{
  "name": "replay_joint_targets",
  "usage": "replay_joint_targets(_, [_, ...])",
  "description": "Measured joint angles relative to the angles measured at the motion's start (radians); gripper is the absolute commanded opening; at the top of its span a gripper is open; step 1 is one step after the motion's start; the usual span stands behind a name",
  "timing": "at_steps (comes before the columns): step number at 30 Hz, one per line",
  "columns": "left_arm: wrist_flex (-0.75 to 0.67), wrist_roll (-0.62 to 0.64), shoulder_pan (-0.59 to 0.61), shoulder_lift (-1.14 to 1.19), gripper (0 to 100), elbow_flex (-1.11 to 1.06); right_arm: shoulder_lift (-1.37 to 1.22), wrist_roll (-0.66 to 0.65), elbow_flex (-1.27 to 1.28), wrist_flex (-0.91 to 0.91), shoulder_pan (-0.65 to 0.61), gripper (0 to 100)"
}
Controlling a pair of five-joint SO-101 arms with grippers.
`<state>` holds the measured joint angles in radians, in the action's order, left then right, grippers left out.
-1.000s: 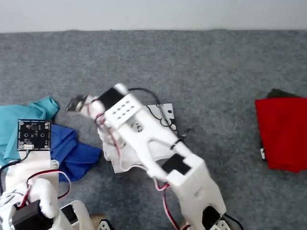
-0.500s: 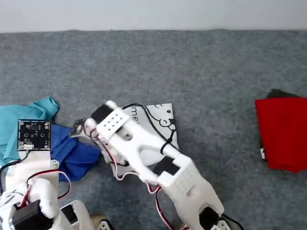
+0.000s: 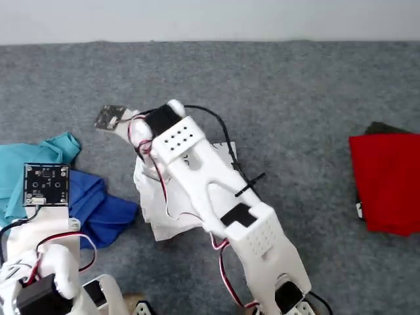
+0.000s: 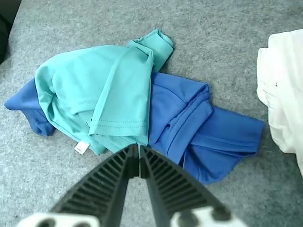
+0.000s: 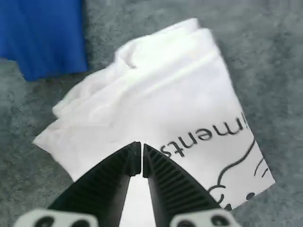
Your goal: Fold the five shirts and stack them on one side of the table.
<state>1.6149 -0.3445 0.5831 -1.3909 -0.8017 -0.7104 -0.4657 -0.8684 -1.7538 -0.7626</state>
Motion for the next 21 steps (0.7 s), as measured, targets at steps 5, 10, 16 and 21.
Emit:
replay_joint_targets(5, [0.000,0.000,0.000,0.000,2,0.000,-0.107,-0.002,-0.011,0.075,-0.002,0.9])
replay_joint_targets(10, [0.000,0.000,0.000,0.000,2,0.000,-0.180,-0.002,-0.011,0.262,0.021,1.1])
replay_joint_targets(16, [0.000,0.000,0.000,0.000,2,0.000,-0.184,0.000,-0.012,0.376,0.101,1.1])
replay_joint_targets(21, [0.000,0.000,0.000,0.000,2,0.000,-0.167,-0.002,-0.101,0.212,0.095,0.9])
